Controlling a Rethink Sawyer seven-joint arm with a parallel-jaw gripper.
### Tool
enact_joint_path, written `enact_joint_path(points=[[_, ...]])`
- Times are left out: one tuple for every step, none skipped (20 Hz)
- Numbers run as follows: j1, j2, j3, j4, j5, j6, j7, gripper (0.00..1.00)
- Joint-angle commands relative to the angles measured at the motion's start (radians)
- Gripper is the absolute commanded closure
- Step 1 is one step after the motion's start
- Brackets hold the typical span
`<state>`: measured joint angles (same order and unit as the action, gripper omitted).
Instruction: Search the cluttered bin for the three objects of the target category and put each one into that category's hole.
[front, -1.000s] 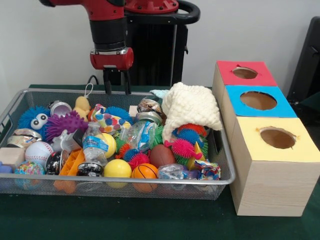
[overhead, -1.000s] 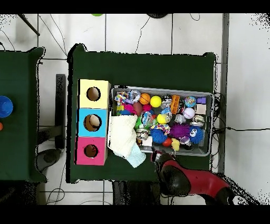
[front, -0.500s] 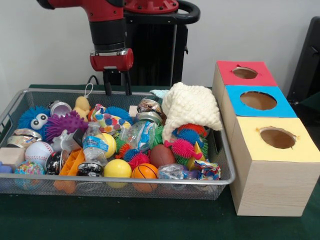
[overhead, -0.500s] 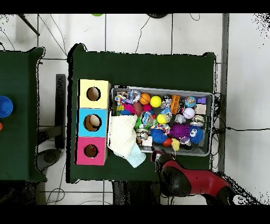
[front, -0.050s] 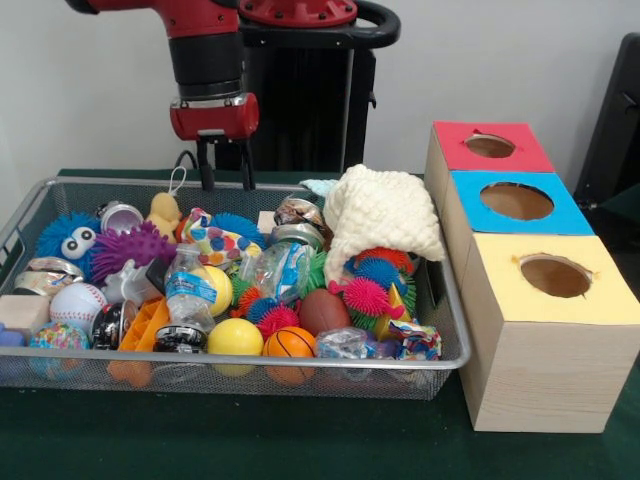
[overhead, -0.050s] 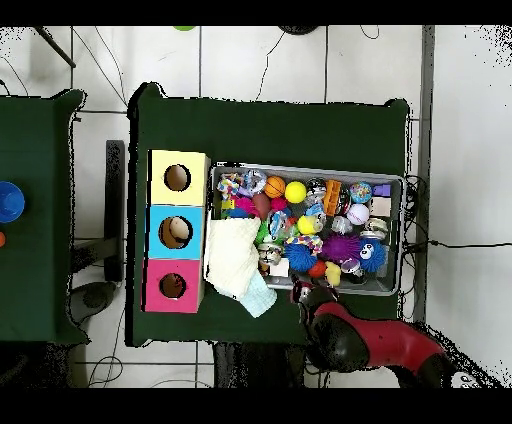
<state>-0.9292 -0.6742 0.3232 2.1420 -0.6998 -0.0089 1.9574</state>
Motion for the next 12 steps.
enact_joint_path(points=[[-0.045,-0.096,0.15,-0.105,-0.042,0.174,-0.141,0.0],[-0.05,-0.108,0.159,-0.104,-0.041,0.183,-0.145,0.0],[-0.057,-0.121,0.171,-0.102,-0.039,0.195,-0.152,0.0],[-0.065,-0.135,0.184,-0.101,-0.036,0.207,-0.158,0.0],[-0.069,-0.141,0.191,-0.099,-0.04,0.21,-0.158,0.0],[-0.071,-0.142,0.193,-0.101,-0.046,0.209,-0.154,0.0],[-0.068,-0.139,0.193,-0.106,-0.06,0.195,-0.144,0.0],[-0.069,-0.137,0.196,-0.111,-0.067,0.191,-0.138,0.0],[-0.07,-0.132,0.199,-0.116,-0.074,0.186,-0.133,0.0],[-0.068,-0.129,0.2,-0.121,-0.08,0.184,-0.13,0.0],[-0.064,-0.128,0.196,-0.126,-0.088,0.174,-0.121,0.0],[-0.06,-0.125,0.192,-0.131,-0.094,0.168,-0.116,0.0]])
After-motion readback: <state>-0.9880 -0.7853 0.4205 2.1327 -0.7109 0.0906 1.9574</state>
